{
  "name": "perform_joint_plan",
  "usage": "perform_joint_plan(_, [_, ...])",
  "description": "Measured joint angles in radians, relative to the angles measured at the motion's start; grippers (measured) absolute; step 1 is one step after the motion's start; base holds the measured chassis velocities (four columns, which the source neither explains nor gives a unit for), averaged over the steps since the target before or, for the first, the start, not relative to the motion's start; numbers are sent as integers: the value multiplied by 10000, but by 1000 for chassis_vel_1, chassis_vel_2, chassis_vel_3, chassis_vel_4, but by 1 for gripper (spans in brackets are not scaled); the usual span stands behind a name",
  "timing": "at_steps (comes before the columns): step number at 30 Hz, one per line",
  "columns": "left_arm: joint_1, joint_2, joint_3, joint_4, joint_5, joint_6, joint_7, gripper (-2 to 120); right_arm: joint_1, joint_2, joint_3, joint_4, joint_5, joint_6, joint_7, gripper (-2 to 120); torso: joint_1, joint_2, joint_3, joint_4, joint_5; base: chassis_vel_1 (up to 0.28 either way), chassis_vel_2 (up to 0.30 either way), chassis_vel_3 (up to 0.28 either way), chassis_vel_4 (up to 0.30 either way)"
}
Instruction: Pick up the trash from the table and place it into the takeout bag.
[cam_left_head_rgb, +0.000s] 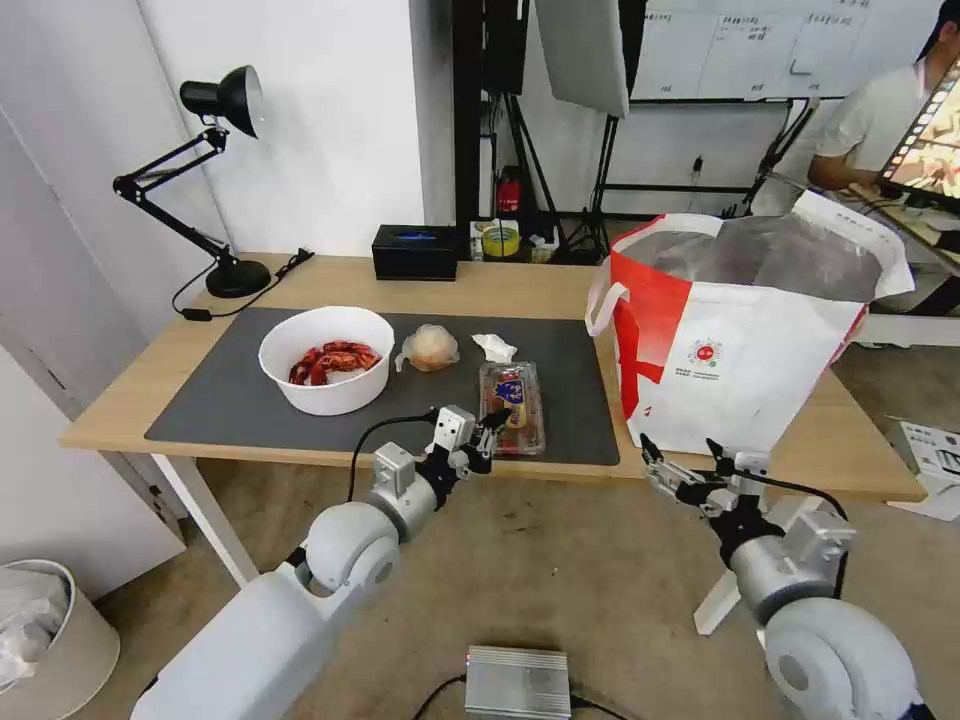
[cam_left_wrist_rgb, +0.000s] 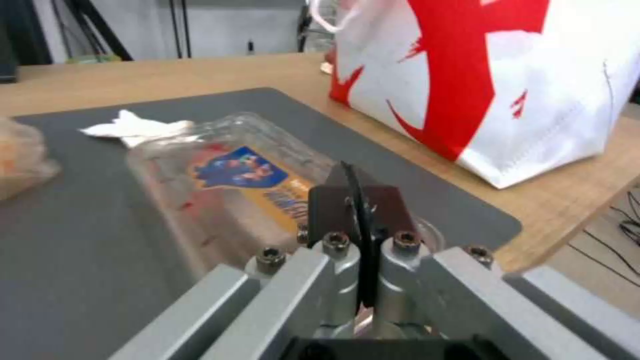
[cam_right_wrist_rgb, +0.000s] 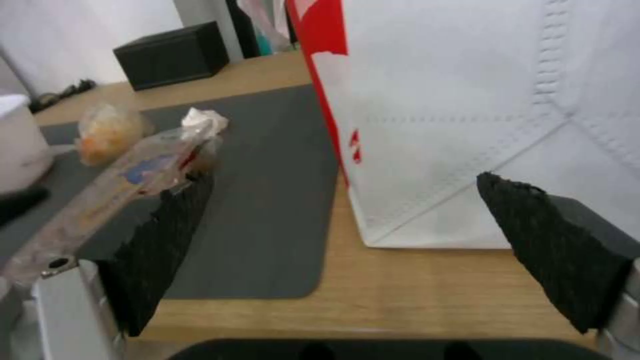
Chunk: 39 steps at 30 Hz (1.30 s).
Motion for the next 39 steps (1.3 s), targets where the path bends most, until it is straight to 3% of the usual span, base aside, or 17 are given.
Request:
perform_joint_plan(11, [-160, -14, 241, 217, 177, 2, 17, 0, 929, -4, -615, -300, 1481, -203, 297, 100, 0, 0, 1, 2, 0, 0, 0, 0, 0])
perform_joint_plan(14, [-166, -15, 269, 316, 227, -2, 47, 0, 1285, -18, -750, -316, 2920, -410, 639, 100, 0, 0, 0, 3, -1, 0, 0, 0, 0])
perform_joint_plan(23, [-156, -28, 282, 378, 317, -41, 174, 0, 2298, 35, -1058, -712, 5191, -881, 1253, 100, 0, 0, 1, 2, 0, 0, 0, 0, 0])
perform_joint_plan(39, [123, 7, 55, 477, 476, -50, 272, 0, 3986, 664, -1940, -2313, 6189, -1121, 1598, 100, 0, 0, 1, 3, -1, 0, 0, 0, 0])
